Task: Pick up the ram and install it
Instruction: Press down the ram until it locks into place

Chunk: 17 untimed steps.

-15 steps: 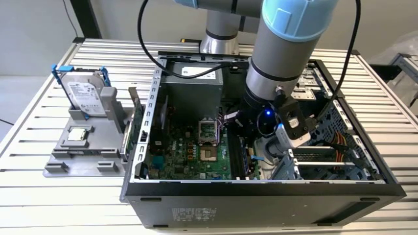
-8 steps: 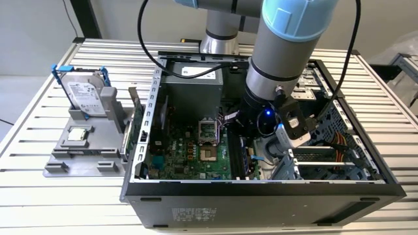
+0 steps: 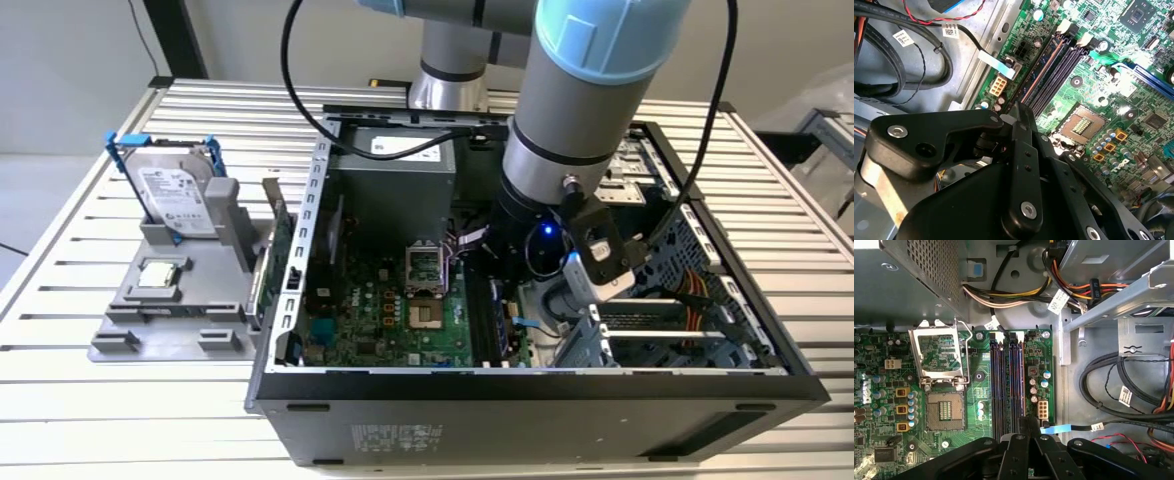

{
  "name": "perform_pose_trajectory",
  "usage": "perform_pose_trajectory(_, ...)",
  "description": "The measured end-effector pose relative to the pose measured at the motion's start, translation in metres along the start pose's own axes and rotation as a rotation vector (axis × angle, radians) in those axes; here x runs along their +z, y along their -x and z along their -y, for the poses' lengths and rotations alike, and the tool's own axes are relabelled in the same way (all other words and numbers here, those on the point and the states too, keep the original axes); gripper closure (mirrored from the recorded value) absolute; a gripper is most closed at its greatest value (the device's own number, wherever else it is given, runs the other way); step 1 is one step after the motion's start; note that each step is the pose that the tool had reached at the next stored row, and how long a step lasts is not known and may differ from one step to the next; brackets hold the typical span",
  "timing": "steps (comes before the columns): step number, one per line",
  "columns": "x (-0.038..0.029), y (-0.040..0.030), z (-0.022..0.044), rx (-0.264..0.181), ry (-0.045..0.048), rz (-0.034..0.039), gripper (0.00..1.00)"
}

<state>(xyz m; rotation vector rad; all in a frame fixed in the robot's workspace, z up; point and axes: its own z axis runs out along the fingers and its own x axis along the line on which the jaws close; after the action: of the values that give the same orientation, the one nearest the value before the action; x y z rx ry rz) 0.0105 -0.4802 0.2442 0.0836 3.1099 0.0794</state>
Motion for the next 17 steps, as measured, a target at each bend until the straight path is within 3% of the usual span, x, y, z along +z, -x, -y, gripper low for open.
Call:
perform_pose_trajectory(8,-0.0001,-0.0002,0.0,-0.01,0.0001,-0.0006,1.0)
perform_pose_trajectory(17,0.0004,-0.0005,-0.0003,-0.133,0.0038,-0.0069,1.0)
